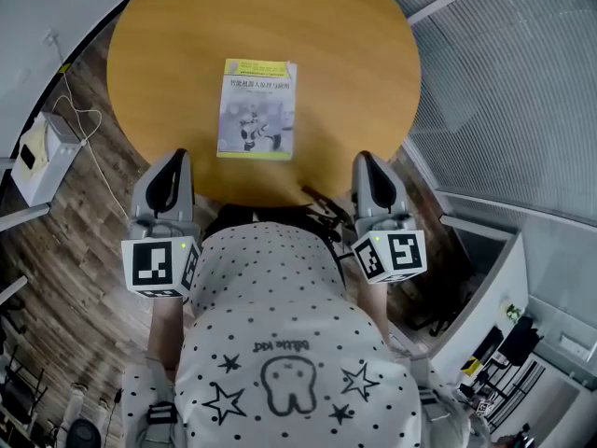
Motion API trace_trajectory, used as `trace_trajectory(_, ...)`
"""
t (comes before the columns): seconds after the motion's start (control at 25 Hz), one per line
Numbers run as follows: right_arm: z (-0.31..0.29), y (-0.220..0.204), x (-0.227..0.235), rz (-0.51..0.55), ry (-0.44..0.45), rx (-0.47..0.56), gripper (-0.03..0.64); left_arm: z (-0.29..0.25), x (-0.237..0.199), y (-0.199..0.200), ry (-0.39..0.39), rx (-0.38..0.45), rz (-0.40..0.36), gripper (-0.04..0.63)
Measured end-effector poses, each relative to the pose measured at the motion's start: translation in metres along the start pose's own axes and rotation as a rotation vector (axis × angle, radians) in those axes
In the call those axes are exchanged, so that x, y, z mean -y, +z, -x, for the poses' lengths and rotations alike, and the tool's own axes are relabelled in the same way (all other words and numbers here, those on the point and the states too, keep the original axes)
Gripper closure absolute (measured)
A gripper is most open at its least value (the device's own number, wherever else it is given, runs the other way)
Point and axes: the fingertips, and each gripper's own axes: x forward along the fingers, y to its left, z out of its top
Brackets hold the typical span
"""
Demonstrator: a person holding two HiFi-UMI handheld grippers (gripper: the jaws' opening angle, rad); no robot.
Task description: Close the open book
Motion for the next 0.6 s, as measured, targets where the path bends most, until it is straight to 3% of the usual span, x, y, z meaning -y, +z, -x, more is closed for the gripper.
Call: trace_trajectory(0.6,0.0043,-0.0021,0.0045,-0.003,-0.019,-0.003,0.612,-0.0081,0.0106,-0.0015,-0.055,-0.009,-0.004,0.584)
